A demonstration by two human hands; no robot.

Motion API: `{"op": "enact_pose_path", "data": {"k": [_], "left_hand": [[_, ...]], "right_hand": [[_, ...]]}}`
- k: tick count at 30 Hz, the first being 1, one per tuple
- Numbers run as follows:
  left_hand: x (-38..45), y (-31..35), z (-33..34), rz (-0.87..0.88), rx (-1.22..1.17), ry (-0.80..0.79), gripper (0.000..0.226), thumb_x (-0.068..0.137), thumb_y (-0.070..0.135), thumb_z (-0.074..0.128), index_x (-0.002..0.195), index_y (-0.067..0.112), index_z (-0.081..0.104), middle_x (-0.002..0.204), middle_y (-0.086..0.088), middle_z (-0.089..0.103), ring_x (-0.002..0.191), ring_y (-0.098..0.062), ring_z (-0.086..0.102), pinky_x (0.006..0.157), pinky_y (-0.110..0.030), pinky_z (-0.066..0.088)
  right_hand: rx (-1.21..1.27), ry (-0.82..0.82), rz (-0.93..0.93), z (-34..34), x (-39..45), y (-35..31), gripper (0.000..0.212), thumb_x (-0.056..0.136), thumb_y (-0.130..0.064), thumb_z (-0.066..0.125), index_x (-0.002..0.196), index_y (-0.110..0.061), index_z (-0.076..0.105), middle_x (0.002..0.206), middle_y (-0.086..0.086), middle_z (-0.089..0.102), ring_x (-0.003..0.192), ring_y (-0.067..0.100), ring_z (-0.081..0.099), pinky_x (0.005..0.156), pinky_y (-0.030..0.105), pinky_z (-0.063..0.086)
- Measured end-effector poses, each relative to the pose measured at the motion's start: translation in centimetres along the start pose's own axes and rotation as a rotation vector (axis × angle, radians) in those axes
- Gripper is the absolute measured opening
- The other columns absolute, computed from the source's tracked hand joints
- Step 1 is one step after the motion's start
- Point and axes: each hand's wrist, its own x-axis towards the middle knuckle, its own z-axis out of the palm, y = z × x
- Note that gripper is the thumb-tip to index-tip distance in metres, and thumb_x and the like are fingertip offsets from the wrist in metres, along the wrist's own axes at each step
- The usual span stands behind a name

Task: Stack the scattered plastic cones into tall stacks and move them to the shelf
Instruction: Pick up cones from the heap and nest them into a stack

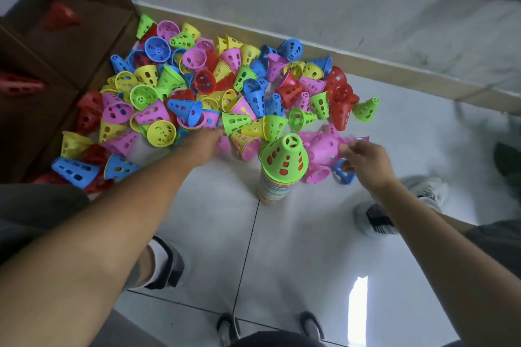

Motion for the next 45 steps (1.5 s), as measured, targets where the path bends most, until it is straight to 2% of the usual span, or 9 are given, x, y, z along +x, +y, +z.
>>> {"op": "enact_pose_path", "data": {"k": [5, 10, 14, 19, 23, 30, 37, 41, 45], "left_hand": [[-0.5, -0.2, -0.2, 0.002, 0.030, 0.099, 0.023, 0.097, 0.028, 0.060, 0.108, 0.009, 0.063, 0.105, -0.019, 0.068, 0.097, -0.039, 0.064, 0.071, -0.037, 0.046], [-1.6, -0.3, -0.8, -0.021, -0.031, 0.208, 0.017, 0.090, 0.021, 0.070, 0.094, 0.006, 0.063, 0.092, -0.019, 0.069, 0.088, -0.041, 0.065, 0.070, -0.042, 0.053], [-2.3, 0.6, -1.3, -0.004, -0.255, 0.324, 0.011, 0.085, 0.011, 0.072, 0.085, 0.013, 0.061, 0.077, -0.011, 0.066, 0.076, -0.036, 0.066, 0.064, -0.042, 0.054], [-2.3, 3.2, -3.5, -0.067, -0.582, 0.373, 0.031, 0.087, 0.009, 0.073, 0.110, 0.017, 0.052, 0.065, 0.000, 0.055, 0.064, -0.022, 0.058, 0.067, -0.042, 0.054], [-2.6, 5.1, -5.6, -0.134, -0.814, 0.412, 0.015, 0.086, 0.016, 0.078, 0.092, 0.016, 0.064, 0.074, -0.003, 0.064, 0.072, -0.024, 0.064, 0.075, -0.046, 0.058], [-5.5, 9.1, -10.1, -0.020, -1.102, 0.457, 0.015, 0.085, 0.010, 0.079, 0.094, 0.005, 0.067, 0.083, -0.007, 0.065, 0.069, -0.019, 0.066, 0.068, -0.028, 0.060], [-7.7, 11.4, -13.5, 0.202, -1.063, 0.410, 0.013, 0.087, 0.005, 0.076, 0.089, 0.003, 0.064, 0.080, -0.009, 0.066, 0.069, -0.016, 0.064, 0.074, -0.032, 0.059], [-8.5, 12.2, -15.8, 0.334, -0.918, 0.419, 0.017, 0.084, 0.024, 0.078, 0.080, 0.021, 0.061, 0.114, -0.005, 0.066, 0.097, -0.023, 0.069, 0.092, -0.043, 0.057], [-10.7, 12.7, -17.4, 0.486, -0.665, 0.513, 0.015, 0.084, 0.017, 0.079, 0.085, 0.015, 0.064, 0.129, -0.004, 0.057, 0.116, -0.010, 0.060, 0.091, -0.030, 0.055]], "right_hand": [[0.487, -0.148, 0.006, -2.3, -0.9, -5.6, 0.019, 0.103, -0.008, 0.046, 0.098, -0.002, 0.064, 0.093, 0.016, 0.063, 0.079, 0.025, 0.060, 0.077, 0.034, 0.054], [0.611, -0.305, -0.067, -3.0, -2.7, -10.2, 0.030, 0.101, 0.004, 0.037, 0.109, -0.005, 0.065, 0.116, 0.030, 0.058, 0.105, 0.038, 0.054, 0.104, 0.051, 0.045], [0.596, -0.402, -0.116, -2.6, -4.0, -12.3, 0.027, 0.101, -0.001, 0.043, 0.109, -0.004, 0.069, 0.111, 0.024, 0.066, 0.103, 0.036, 0.057, 0.095, 0.040, 0.055], [0.509, -0.509, -0.169, -1.9, -4.8, -13.3, 0.028, 0.099, -0.006, 0.050, 0.099, -0.010, 0.078, 0.113, 0.028, 0.068, 0.104, 0.040, 0.059, 0.101, 0.050, 0.048], [0.443, -0.540, -0.175, -1.2, -4.7, -13.3, 0.034, 0.094, -0.013, 0.058, 0.120, 0.008, 0.064, 0.120, 0.039, 0.060, 0.101, 0.043, 0.058, 0.100, 0.054, 0.049], [0.306, -0.580, -0.184, -0.8, -4.1, -12.1, 0.029, 0.094, -0.019, 0.065, 0.109, 0.005, 0.068, 0.095, 0.018, 0.070, 0.082, 0.030, 0.063, 0.076, 0.033, 0.059], [0.273, -0.577, -0.122, -0.1, -3.4, -10.9, 0.011, 0.094, -0.013, 0.067, 0.094, -0.003, 0.069, 0.086, 0.021, 0.068, 0.066, 0.025, 0.063, 0.073, 0.036, 0.059], [0.230, -0.584, -0.085, 0.0, -2.7, -10.1, 0.019, 0.093, -0.014, 0.068, 0.101, 0.003, 0.069, 0.084, 0.017, 0.067, 0.064, 0.021, 0.061, 0.068, 0.031, 0.057], [0.187, -0.555, -0.101, 0.1, -2.6, -9.9, 0.030, 0.099, -0.023, 0.060, 0.106, 0.006, 0.068, 0.087, 0.011, 0.069, 0.073, 0.025, 0.061, 0.070, 0.031, 0.056]]}}
